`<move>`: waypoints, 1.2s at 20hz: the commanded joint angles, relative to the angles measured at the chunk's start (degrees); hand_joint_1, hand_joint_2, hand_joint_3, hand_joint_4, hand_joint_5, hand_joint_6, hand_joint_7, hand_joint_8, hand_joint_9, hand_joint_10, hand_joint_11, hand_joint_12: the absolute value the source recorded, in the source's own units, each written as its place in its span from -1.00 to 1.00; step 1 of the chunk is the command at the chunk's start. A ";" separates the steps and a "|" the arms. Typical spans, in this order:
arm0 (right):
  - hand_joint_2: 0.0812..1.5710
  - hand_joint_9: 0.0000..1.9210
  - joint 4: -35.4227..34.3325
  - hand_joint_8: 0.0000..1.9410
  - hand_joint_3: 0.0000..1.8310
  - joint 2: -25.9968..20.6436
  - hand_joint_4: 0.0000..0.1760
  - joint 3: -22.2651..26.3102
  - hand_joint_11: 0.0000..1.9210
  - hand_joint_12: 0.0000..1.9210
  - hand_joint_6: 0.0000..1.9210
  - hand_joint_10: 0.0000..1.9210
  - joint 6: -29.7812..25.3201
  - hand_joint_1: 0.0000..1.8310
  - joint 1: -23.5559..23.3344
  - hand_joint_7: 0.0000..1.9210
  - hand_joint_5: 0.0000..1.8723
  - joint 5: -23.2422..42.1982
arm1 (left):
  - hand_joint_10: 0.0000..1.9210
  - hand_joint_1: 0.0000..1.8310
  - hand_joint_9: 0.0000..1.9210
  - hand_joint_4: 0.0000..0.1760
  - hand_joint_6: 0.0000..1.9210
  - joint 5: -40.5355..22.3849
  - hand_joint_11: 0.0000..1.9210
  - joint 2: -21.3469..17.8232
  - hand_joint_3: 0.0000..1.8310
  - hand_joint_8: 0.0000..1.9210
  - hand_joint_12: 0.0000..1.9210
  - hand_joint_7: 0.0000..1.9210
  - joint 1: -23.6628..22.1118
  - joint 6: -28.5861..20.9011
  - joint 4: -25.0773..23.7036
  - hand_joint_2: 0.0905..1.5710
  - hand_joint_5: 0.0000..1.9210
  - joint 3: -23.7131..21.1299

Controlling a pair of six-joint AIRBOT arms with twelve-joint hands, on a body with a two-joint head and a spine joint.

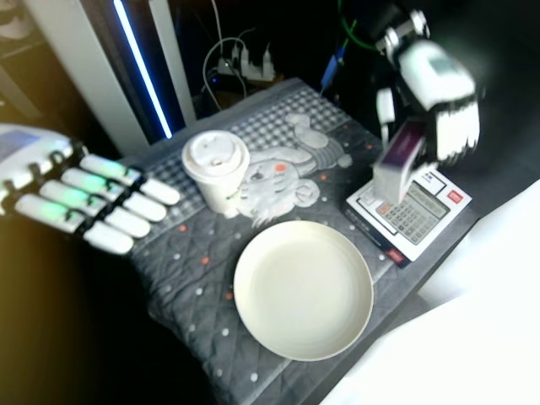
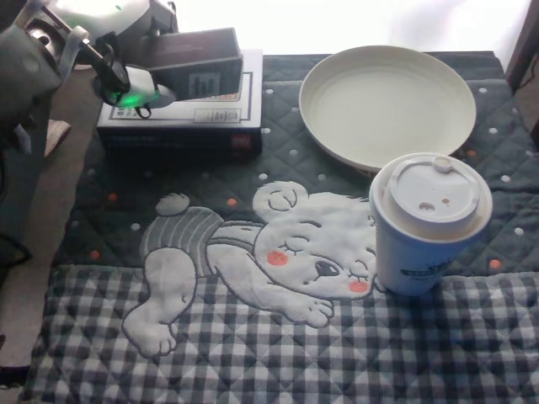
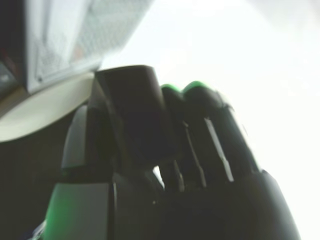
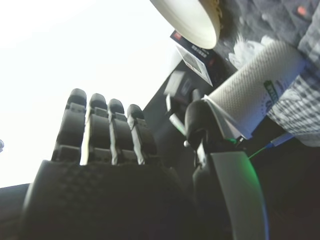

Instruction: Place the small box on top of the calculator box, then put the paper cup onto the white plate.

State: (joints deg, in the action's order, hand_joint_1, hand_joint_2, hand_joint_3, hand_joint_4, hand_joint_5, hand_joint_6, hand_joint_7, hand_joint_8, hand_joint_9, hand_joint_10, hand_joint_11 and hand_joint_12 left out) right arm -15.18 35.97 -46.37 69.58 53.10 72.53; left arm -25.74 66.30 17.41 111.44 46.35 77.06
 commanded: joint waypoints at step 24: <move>0.35 -0.98 16.86 -1.00 -1.00 -2.37 -0.21 0.47 -1.00 -0.67 -1.00 -0.98 -13.26 0.01 -0.55 -1.00 -1.00 7.90 | -1.00 -0.24 -1.00 0.99 -1.00 -38.80 -1.00 -22.87 -0.98 -1.00 -1.00 -1.00 25.17 -26.89 -23.39 0.33 -1.00 -24.05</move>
State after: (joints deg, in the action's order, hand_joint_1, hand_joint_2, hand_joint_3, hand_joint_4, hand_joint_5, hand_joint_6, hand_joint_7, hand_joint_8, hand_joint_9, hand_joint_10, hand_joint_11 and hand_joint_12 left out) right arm 3.03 33.98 -45.76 56.27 53.10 73.38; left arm -56.88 44.05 43.09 84.42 23.83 52.80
